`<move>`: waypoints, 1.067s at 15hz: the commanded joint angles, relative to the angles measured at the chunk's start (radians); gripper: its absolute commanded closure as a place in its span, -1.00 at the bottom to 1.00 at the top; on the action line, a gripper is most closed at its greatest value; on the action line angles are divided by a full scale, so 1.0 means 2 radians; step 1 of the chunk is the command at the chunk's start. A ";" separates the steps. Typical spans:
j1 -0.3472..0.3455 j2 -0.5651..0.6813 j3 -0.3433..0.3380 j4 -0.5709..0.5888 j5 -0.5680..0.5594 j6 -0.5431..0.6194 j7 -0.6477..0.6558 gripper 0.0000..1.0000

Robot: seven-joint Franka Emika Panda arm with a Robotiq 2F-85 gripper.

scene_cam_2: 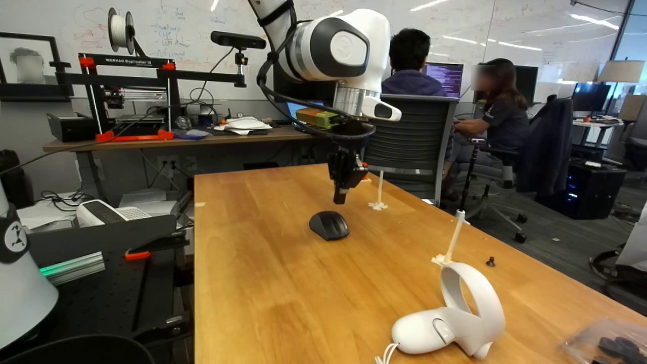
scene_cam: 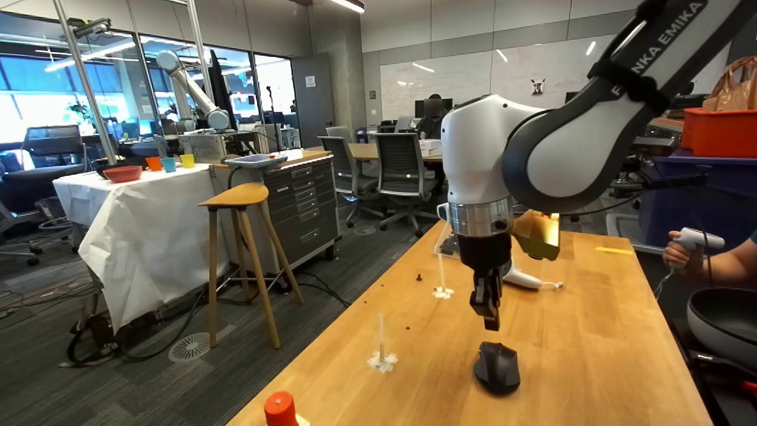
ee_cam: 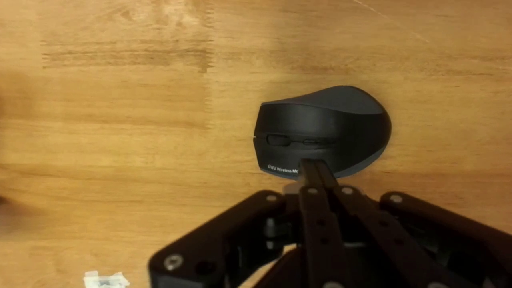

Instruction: Left click the mouse

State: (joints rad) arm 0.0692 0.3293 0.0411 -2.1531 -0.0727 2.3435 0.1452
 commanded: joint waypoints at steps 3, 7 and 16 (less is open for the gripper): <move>0.007 0.034 -0.008 0.029 -0.003 0.000 0.010 0.96; 0.007 0.045 -0.009 0.033 -0.001 -0.002 0.010 0.95; 0.005 0.055 -0.009 0.037 0.007 -0.007 0.008 0.96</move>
State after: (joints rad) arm 0.0694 0.4228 0.0327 -2.1057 -0.0715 2.3426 0.1533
